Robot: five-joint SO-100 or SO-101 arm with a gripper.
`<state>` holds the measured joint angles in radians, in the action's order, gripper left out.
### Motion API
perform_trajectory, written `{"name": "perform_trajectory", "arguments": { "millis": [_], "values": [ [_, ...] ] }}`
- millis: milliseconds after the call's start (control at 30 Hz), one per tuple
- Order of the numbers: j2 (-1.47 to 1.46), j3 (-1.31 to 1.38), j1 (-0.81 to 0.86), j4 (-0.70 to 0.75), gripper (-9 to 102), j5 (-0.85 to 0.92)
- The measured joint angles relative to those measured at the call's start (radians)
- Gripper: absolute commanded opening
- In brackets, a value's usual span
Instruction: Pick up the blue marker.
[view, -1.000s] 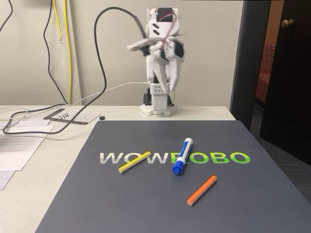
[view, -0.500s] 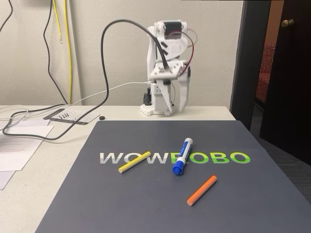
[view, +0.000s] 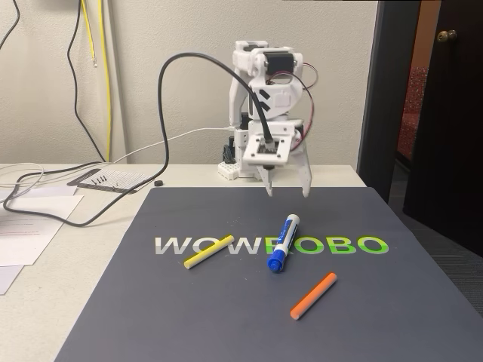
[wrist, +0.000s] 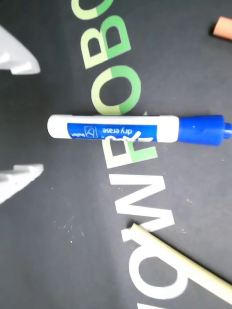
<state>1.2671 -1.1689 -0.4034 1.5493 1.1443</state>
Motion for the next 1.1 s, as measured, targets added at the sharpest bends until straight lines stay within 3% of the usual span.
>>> {"name": "perform_trajectory", "arguments": {
  "millis": [100,233,333,400,1100],
  "values": [
    [-0.052,0.095,0.0,0.057,27,0.0],
    [-0.351,0.492,0.0,0.311,28,0.0],
    [-0.526,0.828,0.002,0.328,32,0.0],
    [-0.546,0.894,0.008,0.328,34,0.0],
    [-0.696,0.945,0.107,0.328,39,0.132]
  ]
}}
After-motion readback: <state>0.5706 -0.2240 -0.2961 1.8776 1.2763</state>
